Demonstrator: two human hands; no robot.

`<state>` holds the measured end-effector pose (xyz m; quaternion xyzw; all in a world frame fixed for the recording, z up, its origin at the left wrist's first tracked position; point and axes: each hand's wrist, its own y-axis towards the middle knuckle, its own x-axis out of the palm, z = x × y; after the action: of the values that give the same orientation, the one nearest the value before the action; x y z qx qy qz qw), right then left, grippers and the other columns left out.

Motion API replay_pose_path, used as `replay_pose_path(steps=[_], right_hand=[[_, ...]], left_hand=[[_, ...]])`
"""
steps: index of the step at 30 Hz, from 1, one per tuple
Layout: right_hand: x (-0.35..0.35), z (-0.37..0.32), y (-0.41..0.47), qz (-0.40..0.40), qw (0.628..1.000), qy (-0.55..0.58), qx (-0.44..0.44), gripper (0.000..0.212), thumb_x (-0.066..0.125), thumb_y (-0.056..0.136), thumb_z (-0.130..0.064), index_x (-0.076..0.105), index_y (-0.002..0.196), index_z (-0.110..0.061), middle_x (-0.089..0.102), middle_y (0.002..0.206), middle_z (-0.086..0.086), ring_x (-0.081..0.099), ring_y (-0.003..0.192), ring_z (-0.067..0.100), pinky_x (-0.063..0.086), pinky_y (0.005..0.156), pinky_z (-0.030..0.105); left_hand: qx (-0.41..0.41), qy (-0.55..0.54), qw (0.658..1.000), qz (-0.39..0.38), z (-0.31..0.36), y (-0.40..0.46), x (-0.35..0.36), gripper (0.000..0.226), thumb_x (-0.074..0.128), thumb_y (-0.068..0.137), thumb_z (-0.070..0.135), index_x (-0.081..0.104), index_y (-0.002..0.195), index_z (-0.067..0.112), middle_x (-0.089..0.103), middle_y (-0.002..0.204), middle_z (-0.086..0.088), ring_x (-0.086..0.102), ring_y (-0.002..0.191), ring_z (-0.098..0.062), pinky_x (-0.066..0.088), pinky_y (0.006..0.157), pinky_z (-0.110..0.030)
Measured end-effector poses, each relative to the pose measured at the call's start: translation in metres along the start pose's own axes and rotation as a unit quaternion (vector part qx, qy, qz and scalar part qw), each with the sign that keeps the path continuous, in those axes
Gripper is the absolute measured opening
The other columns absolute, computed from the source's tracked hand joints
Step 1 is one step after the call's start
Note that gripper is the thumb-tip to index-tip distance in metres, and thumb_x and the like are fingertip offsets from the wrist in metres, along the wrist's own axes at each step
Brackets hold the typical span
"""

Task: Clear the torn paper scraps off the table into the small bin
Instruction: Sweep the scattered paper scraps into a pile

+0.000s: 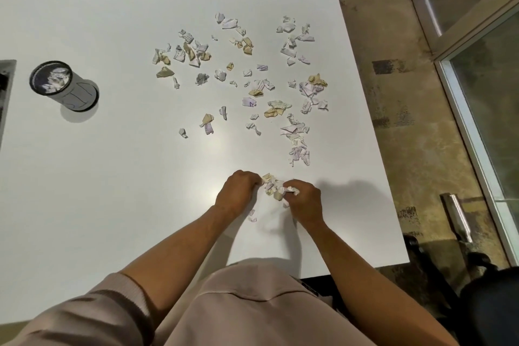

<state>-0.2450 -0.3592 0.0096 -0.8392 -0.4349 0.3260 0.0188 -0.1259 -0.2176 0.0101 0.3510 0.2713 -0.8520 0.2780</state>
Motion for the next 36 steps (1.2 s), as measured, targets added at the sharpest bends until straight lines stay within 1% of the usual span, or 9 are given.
replay_pose_path(steps=[3,6,9,12,18,23,27,32,36], right_hand=[[-0.005,-0.007,0.002,-0.019,0.997,0.017,0.075,0.010,0.069,0.070,-0.025,0.073,0.079,-0.022,0.072,0.071,-0.006,0.066,0.071,0.011,0.048,0.067,0.026],[-0.004,-0.019,0.002,-0.019,0.990,0.098,0.102,0.008,0.071,0.070,-0.014,0.071,0.069,-0.022,0.067,0.061,-0.002,0.060,0.059,0.012,0.043,0.058,0.025],[0.001,-0.039,0.004,-0.027,0.963,0.240,0.117,0.013,0.070,0.067,-0.007,0.063,0.058,-0.015,0.059,0.059,0.013,0.053,0.054,0.022,0.040,0.051,0.023],[0.011,-0.065,0.005,-0.055,0.930,0.332,0.146,0.003,0.071,0.071,-0.005,0.069,0.071,-0.006,0.065,0.072,0.022,0.059,0.060,0.028,0.047,0.059,0.029],[0.043,-0.121,0.008,-0.085,0.921,0.361,0.121,0.019,0.058,0.088,0.008,0.070,0.088,-0.007,0.071,0.075,0.004,0.065,0.065,0.015,0.050,0.062,0.025],[0.086,-0.164,0.017,-0.119,0.896,0.407,0.133,0.032,0.052,0.090,0.011,0.072,0.078,-0.011,0.069,0.074,0.003,0.059,0.074,0.018,0.046,0.066,0.023],[0.121,-0.207,0.026,-0.148,0.885,0.420,0.132,0.032,0.051,0.091,0.010,0.072,0.080,-0.012,0.071,0.073,-0.001,0.064,0.069,0.010,0.047,0.062,0.016],[0.166,-0.252,0.039,-0.161,0.875,0.433,0.144,0.024,0.051,0.091,0.011,0.066,0.086,-0.007,0.071,0.075,0.001,0.068,0.073,0.006,0.051,0.064,0.013],[0.198,-0.279,0.046,-0.165,0.883,0.416,0.141,0.025,0.051,0.091,0.010,0.066,0.085,-0.009,0.073,0.072,-0.006,0.067,0.067,0.005,0.051,0.060,0.013]], left_hand=[[-0.064,-0.107,0.992,0.016,-0.005,0.004,-0.009,0.015,0.065,0.082,-0.001,0.073,0.083,0.010,0.074,0.083,-0.001,0.068,0.078,-0.018,0.047,0.071,-0.021],[-0.142,-0.207,0.967,0.052,-0.006,0.002,-0.031,0.009,0.076,0.078,0.002,0.075,0.084,0.009,0.064,0.067,0.006,0.055,0.060,-0.003,0.038,0.057,-0.006],[-0.197,-0.274,0.938,0.077,-0.016,-0.001,-0.047,0.011,0.081,0.075,0.008,0.074,0.081,0.012,0.058,0.063,0.006,0.048,0.054,-0.001,0.036,0.053,-0.006],[-0.226,-0.347,0.906,0.084,-0.029,-0.009,-0.067,0.013,0.083,0.072,0.008,0.074,0.079,0.016,0.068,0.075,-0.008,0.057,0.066,-0.011,0.047,0.065,-0.016],[-0.234,-0.498,0.827,0.117,-0.043,-0.019,-0.117,0.016,0.077,0.077,-0.004,0.070,0.090,0.000,0.069,0.071,-0.006,0.067,0.063,-0.009,0.050,0.062,-0.018],[-0.241,-0.536,0.792,0.163,-0.081,-0.021,-0.164,0.016,0.079,0.076,-0.001,0.073,0.083,0.012,0.072,0.085,-0.014,0.071,0.084,-0.027,0.054,0.093,-0.043],[-0.235,-0.551,0.772,0.212,-0.118,-0.015,-0.209,0.019,0.080,0.075,0.001,0.075,0.075,0.020,0.073,0.086,-0.014,0.070,0.089,-0.030,0.052,0.098,-0.047],[-0.220,-0.547,0.751,0.296,-0.165,0.000,-0.273,0.016,0.076,0.079,0.000,0.070,0.082,0.014,0.072,0.088,-0.012,0.068,0.086,-0.023,0.053,0.091,-0.038],[-0.222,-0.507,0.744,0.374,-0.204,0.016,-0.317,0.016,0.077,0.079,0.003,0.070,0.082,0.017,0.071,0.085,-0.006,0.066,0.074,-0.011,0.052,0.069,-0.025]])
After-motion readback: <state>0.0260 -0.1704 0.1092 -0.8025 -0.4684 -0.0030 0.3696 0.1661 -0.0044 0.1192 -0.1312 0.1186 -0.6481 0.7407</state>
